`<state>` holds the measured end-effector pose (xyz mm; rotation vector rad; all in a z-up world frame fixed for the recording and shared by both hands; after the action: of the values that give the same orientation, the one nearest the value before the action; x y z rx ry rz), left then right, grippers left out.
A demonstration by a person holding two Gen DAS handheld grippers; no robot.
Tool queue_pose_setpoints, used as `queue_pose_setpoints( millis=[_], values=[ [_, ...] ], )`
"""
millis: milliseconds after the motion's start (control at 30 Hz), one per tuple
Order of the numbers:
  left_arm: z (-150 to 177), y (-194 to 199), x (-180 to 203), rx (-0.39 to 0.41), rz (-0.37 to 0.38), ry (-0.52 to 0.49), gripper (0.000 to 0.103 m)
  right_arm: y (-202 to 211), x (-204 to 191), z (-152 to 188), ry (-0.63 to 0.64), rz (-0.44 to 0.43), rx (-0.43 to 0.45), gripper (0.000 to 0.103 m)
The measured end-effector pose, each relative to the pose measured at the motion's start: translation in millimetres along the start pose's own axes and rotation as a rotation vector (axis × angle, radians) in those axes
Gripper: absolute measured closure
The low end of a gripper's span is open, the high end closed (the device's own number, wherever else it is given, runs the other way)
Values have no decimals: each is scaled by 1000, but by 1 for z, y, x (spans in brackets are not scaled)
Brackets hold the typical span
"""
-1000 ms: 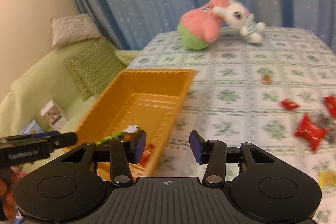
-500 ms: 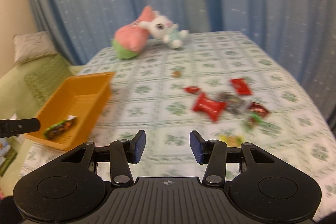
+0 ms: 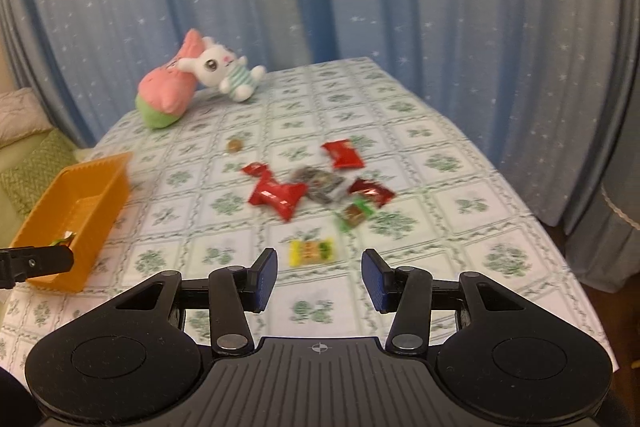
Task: Organize snacks
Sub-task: 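Move both open tools back toward the remaining candies, then grasp the yellow candy with the left tool while the right tool grasps the green-ended candy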
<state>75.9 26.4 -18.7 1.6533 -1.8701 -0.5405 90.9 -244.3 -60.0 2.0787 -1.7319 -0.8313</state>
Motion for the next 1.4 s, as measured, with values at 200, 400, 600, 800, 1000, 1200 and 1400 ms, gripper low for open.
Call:
queue_pose_setpoints(
  millis=[200, 400, 600, 800, 1000, 1200, 1400],
  values=[
    [-2, -14, 25, -9, 25, -37, 26, 2, 21, -2, -33, 28, 13, 56],
    [2, -45, 48, -38, 58, -81, 26, -18, 42, -2, -63, 38, 1, 56],
    [8, -83, 71, -54, 82, -85, 26, -46, 60, -2, -49, 37, -22, 56],
    [16, -125, 92, -73, 95, -73, 27, -73, 78, -6, -30, 33, -28, 56],
    [24, -162, 109, -87, 90, -68, 31, -93, 98, -12, -72, 56, -24, 56],
    [33, -188, 125, -74, 100, -85, 46, -103, 114, -12, -139, 93, -36, 56],
    [34, -197, 140, -37, 56, -137, 60, -110, 121, -12, -170, 105, -51, 56]
  ],
)
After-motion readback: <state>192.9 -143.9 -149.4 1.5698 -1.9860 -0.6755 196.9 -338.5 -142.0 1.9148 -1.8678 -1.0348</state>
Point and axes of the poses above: each gripper's, at about its wrist camera, not at the fingertips, and y roughly against the way its jaws point, x to its right, z to its underside, the point moved 2 cm from there along -y, roughly the way its jaws point, and after that the axes turned 3 degrees about x, right-handed, at the moved point
